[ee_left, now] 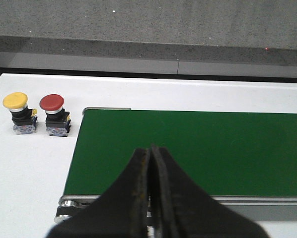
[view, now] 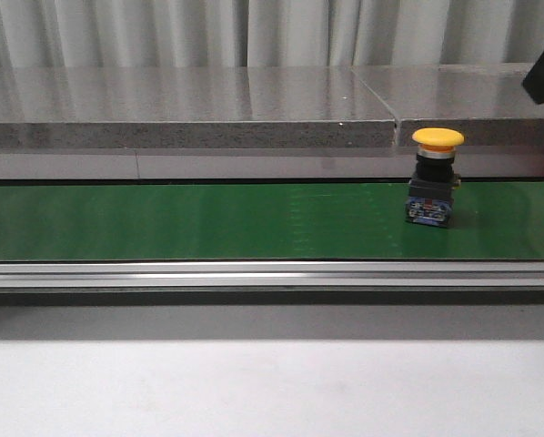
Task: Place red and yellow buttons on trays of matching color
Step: 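Lower the right gripper onto the yellow button on the belt and grasp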
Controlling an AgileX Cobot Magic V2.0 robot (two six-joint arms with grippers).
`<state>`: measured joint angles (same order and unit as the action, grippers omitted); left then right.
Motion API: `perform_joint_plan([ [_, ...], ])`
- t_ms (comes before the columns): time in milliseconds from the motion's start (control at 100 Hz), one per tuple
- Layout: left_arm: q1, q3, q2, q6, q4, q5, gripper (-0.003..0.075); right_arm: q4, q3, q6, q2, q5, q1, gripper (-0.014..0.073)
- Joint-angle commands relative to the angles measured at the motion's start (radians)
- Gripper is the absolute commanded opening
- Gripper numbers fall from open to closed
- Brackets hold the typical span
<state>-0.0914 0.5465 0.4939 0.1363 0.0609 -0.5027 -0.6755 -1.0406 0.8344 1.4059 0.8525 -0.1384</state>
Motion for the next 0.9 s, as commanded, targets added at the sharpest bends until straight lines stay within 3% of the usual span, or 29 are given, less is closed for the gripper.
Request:
perform_joint_plan([
  [0,-0.008,0.028,0.005,0.002,0.0,0.073,-0.0019,-0.018,-0.022,0.013,-0.003,-0.028,0.03,0.0653],
  [580,-0.008,0.028,0.005,0.002,0.0,0.073,-0.0019,-0.017,-0.022,0.013,0.132,-0.166,0.118,0.0631],
  [700,-0.008,0.028,0.005,0.002,0.0,0.073,-0.0019,-0.017,-0.022,0.013,0.142,-0.168,0.118,0.0542],
  [890,-0.008,0.028,0.005,0.002,0.0,0.073,-0.0019,-0.017,-0.022,0.012,0.143,-0.171,0.118,0.0261],
])
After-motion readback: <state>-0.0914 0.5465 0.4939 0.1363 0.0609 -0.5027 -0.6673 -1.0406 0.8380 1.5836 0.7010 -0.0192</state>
